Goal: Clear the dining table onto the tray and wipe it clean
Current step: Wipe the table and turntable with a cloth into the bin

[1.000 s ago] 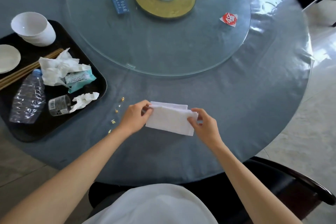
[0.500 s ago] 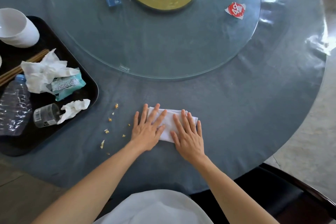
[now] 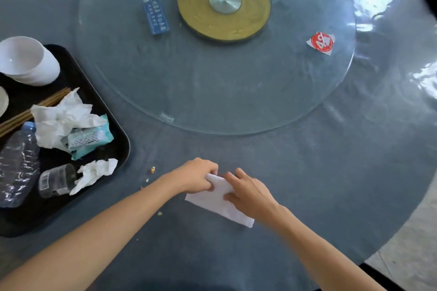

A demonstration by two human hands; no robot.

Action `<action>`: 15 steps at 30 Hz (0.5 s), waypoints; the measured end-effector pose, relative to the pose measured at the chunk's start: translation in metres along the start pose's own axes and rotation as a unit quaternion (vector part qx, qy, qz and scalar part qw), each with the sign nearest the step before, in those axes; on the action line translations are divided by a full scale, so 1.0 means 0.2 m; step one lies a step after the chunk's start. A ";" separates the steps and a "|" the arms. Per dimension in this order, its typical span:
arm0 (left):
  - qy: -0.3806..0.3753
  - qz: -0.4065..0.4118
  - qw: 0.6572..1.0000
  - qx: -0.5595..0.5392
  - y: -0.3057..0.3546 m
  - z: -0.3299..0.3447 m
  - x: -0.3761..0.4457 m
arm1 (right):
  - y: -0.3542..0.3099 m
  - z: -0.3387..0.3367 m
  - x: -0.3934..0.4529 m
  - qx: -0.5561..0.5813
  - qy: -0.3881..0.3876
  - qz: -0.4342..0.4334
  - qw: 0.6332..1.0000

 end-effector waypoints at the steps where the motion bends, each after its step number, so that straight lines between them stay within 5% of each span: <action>1: 0.010 0.007 0.999 -0.030 0.01 -0.06 -0.01 | 0.03 -0.03 0.02 0.024 -0.002 -0.009 1.000; 7: 0.149 0.064 0.973 -0.162 0.10 -0.62 0.03 | 0.24 -0.54 0.31 0.118 0.113 -0.008 0.987; 11: 0.255 0.042 0.942 -0.213 0.04 -0.97 0.19 | 0.34 -0.81 0.66 0.094 0.147 0.011 0.985; 15: 0.335 -0.018 0.932 -0.141 -0.09 -1.07 0.34 | 0.35 -0.85 0.96 -0.025 0.179 0.078 0.981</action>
Point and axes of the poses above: each hand's wrist, its own x-axis towards the middle knuckle, its own z-axis out of the palm, y = z × x, the point moved 5 cm from there along x, towards the middle knuckle, and after that the axes turned 13 degrees about -x, right-handed, at the moved point
